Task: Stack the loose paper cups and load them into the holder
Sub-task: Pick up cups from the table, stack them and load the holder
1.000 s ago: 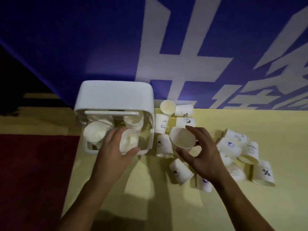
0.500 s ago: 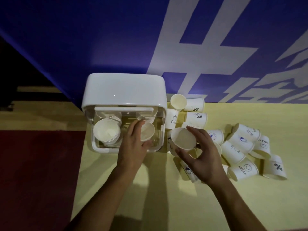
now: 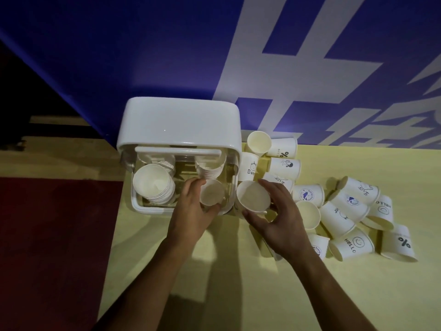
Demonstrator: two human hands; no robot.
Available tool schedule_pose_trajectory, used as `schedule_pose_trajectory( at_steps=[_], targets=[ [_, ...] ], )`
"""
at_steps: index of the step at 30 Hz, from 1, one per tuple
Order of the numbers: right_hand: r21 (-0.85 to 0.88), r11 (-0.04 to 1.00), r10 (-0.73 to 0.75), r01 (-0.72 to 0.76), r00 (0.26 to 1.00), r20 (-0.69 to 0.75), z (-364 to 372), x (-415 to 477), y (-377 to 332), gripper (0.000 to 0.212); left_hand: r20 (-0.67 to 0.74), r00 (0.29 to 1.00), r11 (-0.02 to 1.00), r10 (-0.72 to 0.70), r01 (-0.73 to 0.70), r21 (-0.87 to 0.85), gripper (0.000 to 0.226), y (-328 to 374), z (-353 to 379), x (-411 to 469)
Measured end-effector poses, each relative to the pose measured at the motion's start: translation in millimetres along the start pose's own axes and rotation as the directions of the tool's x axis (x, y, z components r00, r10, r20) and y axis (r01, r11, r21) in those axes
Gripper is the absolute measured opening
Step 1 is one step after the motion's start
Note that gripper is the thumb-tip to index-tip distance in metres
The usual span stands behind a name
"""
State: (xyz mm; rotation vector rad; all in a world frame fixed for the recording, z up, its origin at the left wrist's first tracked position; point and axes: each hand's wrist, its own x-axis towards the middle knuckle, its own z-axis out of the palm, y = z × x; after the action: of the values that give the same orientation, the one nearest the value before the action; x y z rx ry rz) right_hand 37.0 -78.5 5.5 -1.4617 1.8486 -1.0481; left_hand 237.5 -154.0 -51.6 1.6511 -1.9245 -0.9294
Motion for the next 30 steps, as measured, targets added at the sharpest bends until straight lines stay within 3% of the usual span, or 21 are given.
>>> schedule_pose_trajectory(
  at_steps=[7, 12, 18, 27, 30],
  targets=[
    [0.086, 0.993, -0.082, 0.086, 0.996, -0.041, 24.0, 9.3, -14.2, 0.066, 0.035, 0.999, 0.993, -0.040, 0.044, -0.108, 0.085, -0.7, -8.8, -4.5],
    [0.077, 0.982, -0.171, 0.173, 0.985, -0.034, 49.4, 19.4, -18.4, 0.061, 0.042, 0.997, 0.977, -0.067, 0.074, -0.198, 0.061, -7.8, -12.3, -9.1],
    [-0.057, 0.990, -0.125, 0.129, 0.990, 0.062, 71.2, 24.9, 2.8, 0.063, 0.022, 0.990, 0.970, -0.140, 0.142, -0.199, 0.033, -2.8, -8.5, 4.0],
    [-0.421, 0.904, -0.002, 0.070, 0.987, 0.159, 86.4, 30.6, 12.6, 0.084, 0.040, 0.991, 0.971, -0.126, 0.132, -0.199, 0.027, -3.9, -9.6, 10.4],
    [-0.414, 0.909, 0.019, 0.043, 0.989, 0.144, 88.5, 30.7, 12.3, 0.084, 0.023, 0.993, 0.973, -0.117, 0.119, -0.196, 0.028, -4.4, -10.8, 9.4]
  ],
)
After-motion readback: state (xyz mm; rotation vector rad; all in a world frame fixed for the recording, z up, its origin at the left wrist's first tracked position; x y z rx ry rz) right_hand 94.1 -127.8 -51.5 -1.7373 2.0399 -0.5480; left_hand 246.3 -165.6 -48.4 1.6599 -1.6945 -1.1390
